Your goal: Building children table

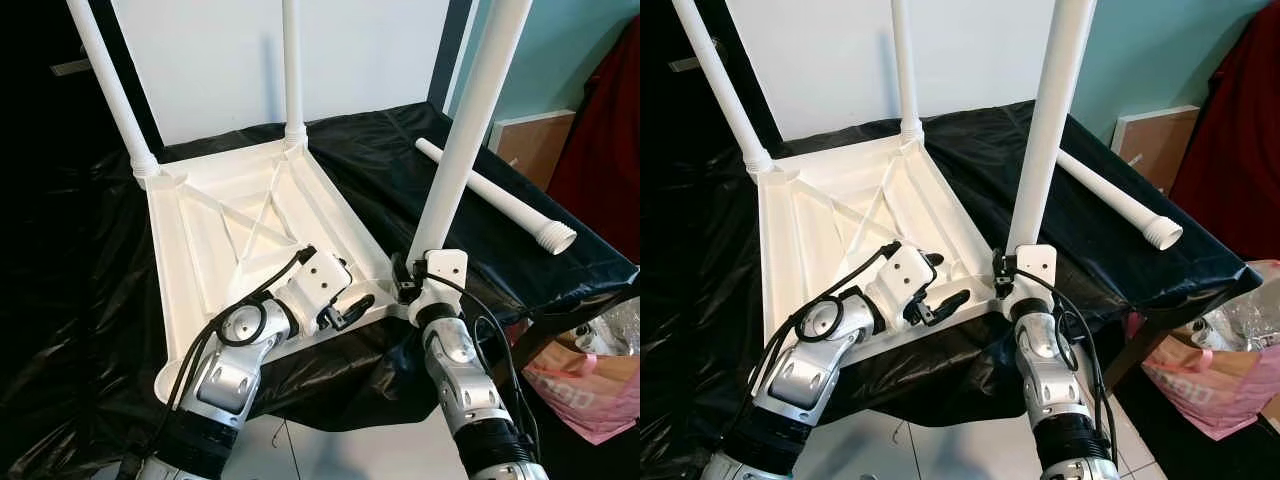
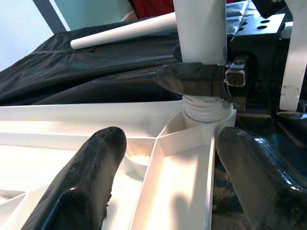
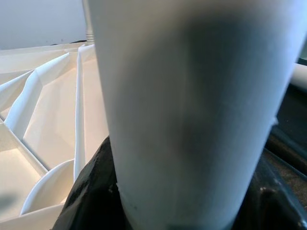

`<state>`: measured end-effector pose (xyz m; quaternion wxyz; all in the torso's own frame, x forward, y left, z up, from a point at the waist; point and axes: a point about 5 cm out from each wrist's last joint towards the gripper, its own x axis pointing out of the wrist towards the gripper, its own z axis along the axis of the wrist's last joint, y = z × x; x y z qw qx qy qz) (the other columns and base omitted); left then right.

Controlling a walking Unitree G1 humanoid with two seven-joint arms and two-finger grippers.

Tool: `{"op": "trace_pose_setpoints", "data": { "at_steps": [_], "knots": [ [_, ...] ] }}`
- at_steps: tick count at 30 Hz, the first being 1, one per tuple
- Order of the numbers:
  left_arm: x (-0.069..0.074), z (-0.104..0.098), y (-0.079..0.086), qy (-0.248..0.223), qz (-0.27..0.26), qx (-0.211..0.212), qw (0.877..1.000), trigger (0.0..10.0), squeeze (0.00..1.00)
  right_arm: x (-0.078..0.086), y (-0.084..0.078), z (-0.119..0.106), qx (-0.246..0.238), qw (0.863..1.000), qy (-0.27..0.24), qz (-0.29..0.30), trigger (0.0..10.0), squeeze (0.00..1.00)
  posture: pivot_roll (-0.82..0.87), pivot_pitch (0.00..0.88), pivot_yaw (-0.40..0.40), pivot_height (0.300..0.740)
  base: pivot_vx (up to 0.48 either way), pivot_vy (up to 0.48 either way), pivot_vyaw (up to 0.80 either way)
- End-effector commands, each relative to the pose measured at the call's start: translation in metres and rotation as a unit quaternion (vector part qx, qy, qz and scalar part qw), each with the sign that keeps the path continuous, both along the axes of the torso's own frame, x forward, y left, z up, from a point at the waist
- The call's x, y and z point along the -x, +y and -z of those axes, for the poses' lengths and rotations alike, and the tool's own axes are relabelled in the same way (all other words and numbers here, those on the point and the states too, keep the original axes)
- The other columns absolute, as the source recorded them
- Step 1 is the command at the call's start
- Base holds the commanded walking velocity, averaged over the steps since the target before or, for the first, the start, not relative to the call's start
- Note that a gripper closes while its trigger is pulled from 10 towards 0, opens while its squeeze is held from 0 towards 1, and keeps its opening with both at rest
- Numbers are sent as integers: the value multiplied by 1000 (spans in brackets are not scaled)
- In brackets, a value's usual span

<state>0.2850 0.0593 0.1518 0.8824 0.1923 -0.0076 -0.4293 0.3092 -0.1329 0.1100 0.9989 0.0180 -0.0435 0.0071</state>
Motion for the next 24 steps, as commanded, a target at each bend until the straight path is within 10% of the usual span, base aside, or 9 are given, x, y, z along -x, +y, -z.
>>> {"op": "trace_pose_setpoints", "data": {
  "at_steps": [1, 7, 8, 10, 11, 23, 24],
  "knots": [
    [-2, 3, 2, -7, -30, 11, 999, 10000, 0, 2, -8, 12, -4, 999, 31, 13, 10000, 0, -59, 0, 13, 740, 0, 0, 0],
    [0, 8, 3, 21, -22, 22, 999, 10000, 0, 1, -12, 10, 14, 1000, 22, -5, 10000, 0, -57, 0, 10, 740, 0, 0, 0],
    [0, 9, 4, 24, -22, 22, 999, 10000, 0, 1, -12, 9, 12, 1000, 22, -13, 10000, 847, -56, 0, 8, 740, 0, 0, 0],
    [0, 9, 4, 24, -22, 22, 999, 10000, 0, 1, -12, 9, 12, 1000, 22, -13, 10000, 847, -56, 0, 8, 740, 0, 0, 0],
    [2, 11, 3, 35, -18, 26, 999, 10000, 0, 2, -13, 8, 15, 999, 15, -27, 10000, 1000, -56, 0, 7, 740, 0, 0, 0],
    [9, 21, -5, 55, -17, 37, 998, 10000, 0, 8, -22, 3, 39, 988, -11, -150, 10000, 949, -68, 0, 11, 740, 0, 0, 0],
    [8, 21, -6, 59, -18, 40, 997, 10000, 0, 9, -24, 2, 48, 982, -14, -182, 10000, 0, -73, 0, 14, 740, 0, 0, 0]
  ]
}}
